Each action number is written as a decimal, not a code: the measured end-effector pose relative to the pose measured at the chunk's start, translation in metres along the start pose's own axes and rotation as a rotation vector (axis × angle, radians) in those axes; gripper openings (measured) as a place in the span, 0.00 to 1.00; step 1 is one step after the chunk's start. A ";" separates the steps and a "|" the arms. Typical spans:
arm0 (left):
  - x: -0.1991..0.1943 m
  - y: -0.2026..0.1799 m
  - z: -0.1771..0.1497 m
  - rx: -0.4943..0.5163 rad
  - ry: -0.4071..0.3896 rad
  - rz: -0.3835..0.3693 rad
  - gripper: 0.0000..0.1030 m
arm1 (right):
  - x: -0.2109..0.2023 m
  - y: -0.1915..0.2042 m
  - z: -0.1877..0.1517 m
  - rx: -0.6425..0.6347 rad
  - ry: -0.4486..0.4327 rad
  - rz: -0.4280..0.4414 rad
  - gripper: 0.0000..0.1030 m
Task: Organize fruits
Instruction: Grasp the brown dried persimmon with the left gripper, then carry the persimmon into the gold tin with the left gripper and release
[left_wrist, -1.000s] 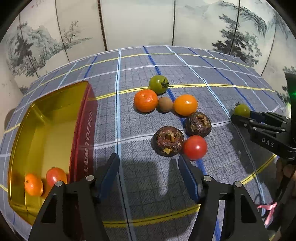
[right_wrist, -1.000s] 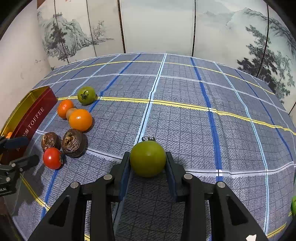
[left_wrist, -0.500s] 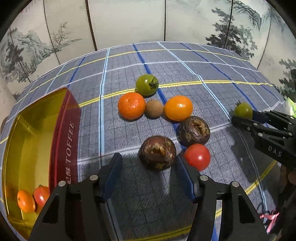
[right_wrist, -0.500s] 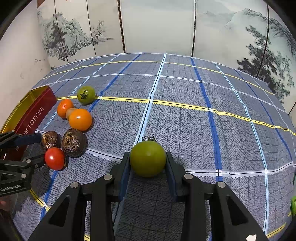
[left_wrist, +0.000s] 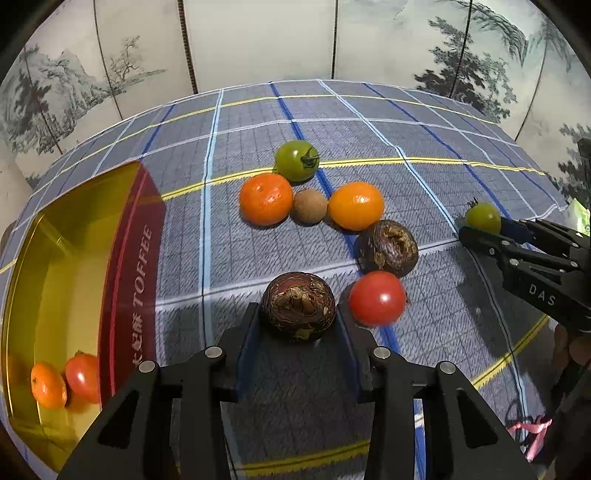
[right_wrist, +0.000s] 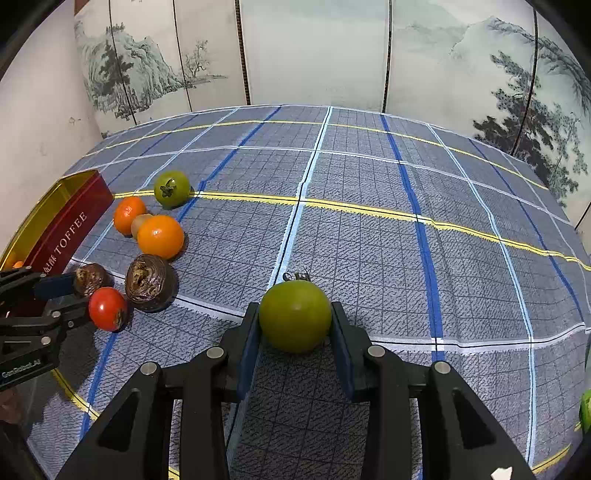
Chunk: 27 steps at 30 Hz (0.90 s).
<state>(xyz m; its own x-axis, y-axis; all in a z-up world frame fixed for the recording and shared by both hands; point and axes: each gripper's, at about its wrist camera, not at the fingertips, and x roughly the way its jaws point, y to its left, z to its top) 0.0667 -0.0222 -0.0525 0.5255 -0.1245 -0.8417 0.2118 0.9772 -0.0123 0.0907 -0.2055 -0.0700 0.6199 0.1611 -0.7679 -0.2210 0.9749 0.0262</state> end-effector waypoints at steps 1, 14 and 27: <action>-0.001 0.000 -0.001 -0.004 0.000 -0.002 0.39 | 0.001 0.001 0.000 0.000 0.000 -0.001 0.33; -0.041 0.011 -0.005 -0.059 -0.057 0.013 0.39 | 0.002 0.004 0.000 -0.012 0.003 -0.015 0.34; -0.082 0.047 -0.003 -0.140 -0.146 0.071 0.39 | 0.002 0.005 0.000 -0.012 0.003 -0.016 0.33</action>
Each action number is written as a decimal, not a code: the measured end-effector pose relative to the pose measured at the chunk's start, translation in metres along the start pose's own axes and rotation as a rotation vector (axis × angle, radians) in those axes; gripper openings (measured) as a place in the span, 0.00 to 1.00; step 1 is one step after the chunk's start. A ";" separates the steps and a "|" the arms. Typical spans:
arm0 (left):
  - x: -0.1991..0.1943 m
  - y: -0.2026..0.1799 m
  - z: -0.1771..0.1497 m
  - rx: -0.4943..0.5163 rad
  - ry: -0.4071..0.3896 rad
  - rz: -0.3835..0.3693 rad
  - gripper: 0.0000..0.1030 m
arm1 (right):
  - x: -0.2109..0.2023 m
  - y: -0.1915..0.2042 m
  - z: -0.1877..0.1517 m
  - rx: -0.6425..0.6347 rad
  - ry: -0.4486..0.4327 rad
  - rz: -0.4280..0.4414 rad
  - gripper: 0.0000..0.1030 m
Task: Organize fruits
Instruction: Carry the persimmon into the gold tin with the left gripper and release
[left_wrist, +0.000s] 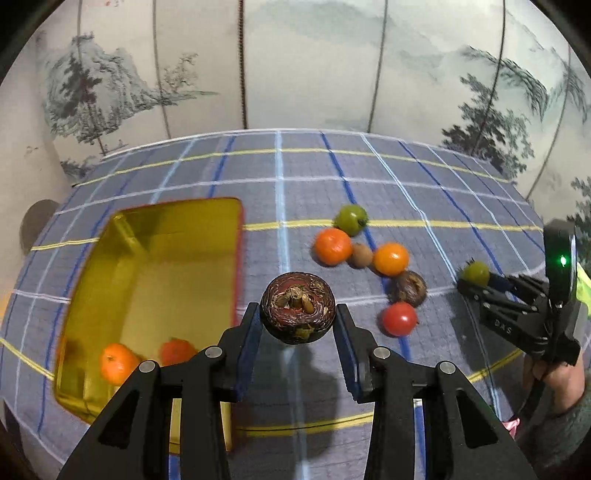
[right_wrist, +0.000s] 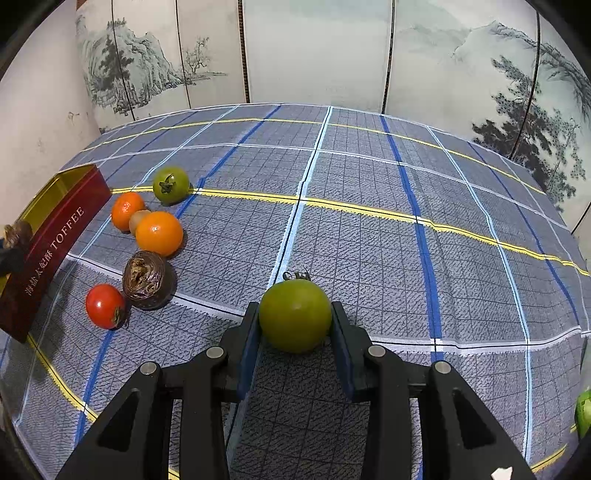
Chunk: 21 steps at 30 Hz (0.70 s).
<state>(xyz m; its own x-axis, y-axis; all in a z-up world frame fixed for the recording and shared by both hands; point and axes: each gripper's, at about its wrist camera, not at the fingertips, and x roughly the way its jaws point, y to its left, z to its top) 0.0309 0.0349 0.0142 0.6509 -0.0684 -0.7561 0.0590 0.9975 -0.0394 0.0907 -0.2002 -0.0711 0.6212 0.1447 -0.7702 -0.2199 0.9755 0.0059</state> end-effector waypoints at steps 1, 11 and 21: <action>-0.001 0.005 0.001 -0.009 -0.004 0.012 0.39 | 0.000 0.000 0.000 0.000 0.000 0.000 0.33; 0.000 0.061 0.001 -0.104 -0.007 0.101 0.39 | 0.000 0.000 0.000 -0.001 0.000 -0.001 0.33; 0.020 0.109 -0.005 -0.167 0.043 0.185 0.39 | 0.000 0.001 0.000 -0.001 0.000 -0.001 0.33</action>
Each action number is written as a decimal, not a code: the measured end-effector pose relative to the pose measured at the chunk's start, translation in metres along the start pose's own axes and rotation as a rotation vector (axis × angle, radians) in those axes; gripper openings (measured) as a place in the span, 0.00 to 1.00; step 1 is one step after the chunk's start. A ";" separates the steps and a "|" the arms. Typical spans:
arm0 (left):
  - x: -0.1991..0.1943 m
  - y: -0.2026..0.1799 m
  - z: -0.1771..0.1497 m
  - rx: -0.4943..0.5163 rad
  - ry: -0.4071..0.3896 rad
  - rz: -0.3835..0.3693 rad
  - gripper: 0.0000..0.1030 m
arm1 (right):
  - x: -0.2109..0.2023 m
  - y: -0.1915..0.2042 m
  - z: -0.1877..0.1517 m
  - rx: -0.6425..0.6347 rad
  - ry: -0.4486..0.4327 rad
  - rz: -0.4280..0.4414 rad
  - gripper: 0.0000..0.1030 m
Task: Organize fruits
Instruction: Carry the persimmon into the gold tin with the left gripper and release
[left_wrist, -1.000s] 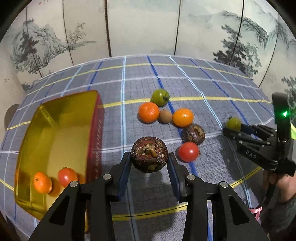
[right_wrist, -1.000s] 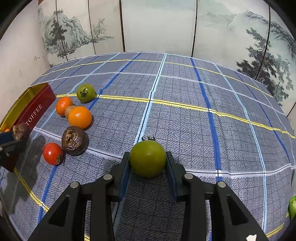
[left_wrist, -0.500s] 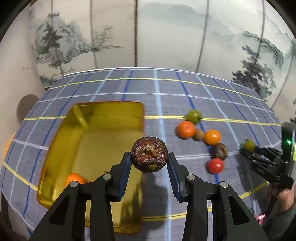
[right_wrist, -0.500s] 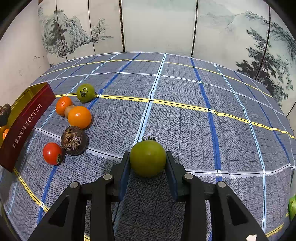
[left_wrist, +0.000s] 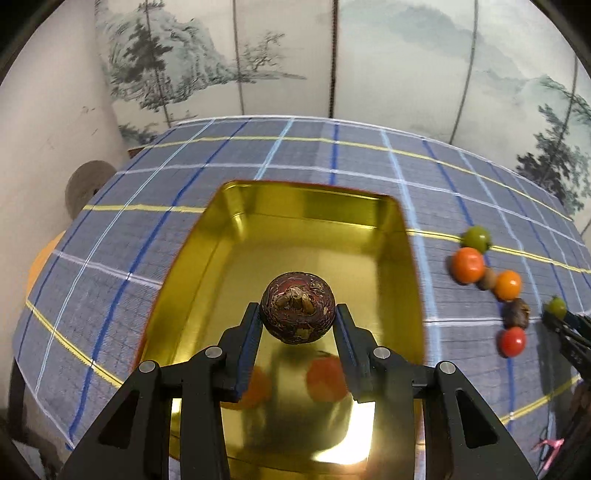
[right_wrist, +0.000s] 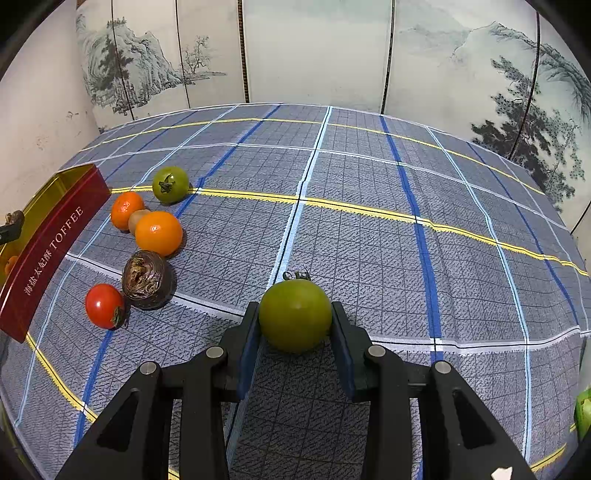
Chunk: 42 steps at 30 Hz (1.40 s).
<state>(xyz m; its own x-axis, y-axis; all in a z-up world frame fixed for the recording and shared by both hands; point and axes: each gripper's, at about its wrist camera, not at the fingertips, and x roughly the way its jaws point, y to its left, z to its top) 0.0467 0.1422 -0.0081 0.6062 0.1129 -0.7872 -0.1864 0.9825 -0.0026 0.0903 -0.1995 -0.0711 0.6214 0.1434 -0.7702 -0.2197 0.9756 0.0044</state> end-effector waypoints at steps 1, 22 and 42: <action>0.003 0.003 0.001 -0.003 0.005 0.005 0.39 | 0.000 0.000 0.000 0.000 0.000 0.000 0.33; 0.042 0.029 -0.003 -0.030 0.099 0.043 0.39 | 0.000 0.000 0.000 0.000 0.000 -0.001 0.33; 0.047 0.031 -0.007 -0.015 0.118 0.052 0.40 | -0.001 0.001 0.000 -0.001 0.000 -0.003 0.33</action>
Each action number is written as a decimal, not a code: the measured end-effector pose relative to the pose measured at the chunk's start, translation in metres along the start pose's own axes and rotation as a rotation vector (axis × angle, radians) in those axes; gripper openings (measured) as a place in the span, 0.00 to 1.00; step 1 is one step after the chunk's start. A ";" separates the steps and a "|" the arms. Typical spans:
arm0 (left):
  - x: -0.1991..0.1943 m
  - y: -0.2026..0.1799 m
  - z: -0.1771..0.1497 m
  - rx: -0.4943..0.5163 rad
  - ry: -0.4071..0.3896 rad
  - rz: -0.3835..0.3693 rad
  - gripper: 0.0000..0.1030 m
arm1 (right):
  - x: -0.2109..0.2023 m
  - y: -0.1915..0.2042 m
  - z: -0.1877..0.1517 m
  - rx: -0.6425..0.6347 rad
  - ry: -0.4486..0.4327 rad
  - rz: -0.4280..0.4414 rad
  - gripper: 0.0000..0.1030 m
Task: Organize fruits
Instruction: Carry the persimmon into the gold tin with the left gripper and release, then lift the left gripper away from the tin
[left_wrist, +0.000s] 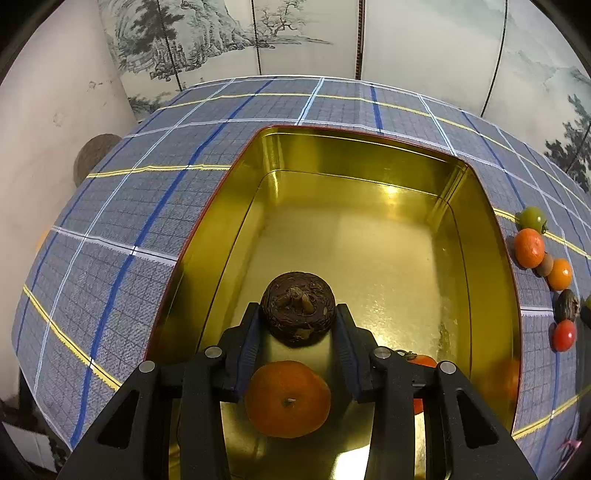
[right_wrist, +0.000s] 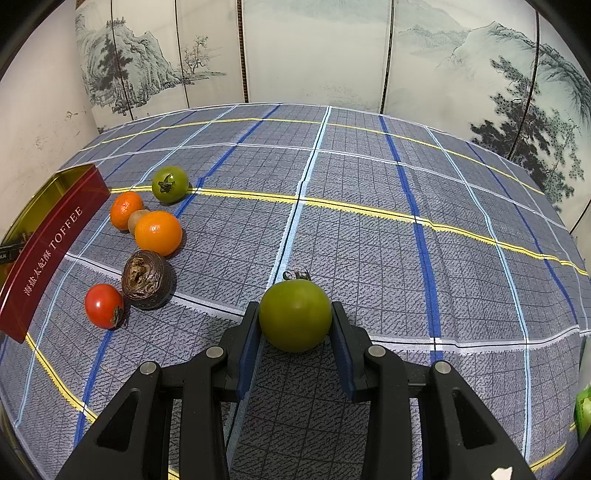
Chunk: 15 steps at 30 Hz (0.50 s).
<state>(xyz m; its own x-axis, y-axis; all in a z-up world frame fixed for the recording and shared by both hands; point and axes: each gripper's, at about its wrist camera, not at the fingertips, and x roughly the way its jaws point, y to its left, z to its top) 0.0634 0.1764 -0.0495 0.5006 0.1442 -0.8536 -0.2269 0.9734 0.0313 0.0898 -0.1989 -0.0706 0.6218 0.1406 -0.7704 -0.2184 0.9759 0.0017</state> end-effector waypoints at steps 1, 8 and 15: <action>0.000 0.000 0.000 0.000 0.002 0.001 0.40 | 0.000 0.000 0.000 0.000 0.000 0.000 0.33; -0.003 0.000 -0.001 0.001 -0.007 -0.003 0.41 | 0.000 0.001 0.000 0.000 0.000 -0.001 0.33; -0.014 -0.002 -0.001 0.019 -0.037 -0.010 0.48 | 0.000 0.000 0.000 0.000 0.000 -0.001 0.33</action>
<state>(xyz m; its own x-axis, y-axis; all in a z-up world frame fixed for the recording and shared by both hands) 0.0558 0.1723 -0.0377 0.5333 0.1410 -0.8341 -0.2065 0.9779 0.0332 0.0894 -0.1985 -0.0705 0.6218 0.1396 -0.7706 -0.2182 0.9759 0.0008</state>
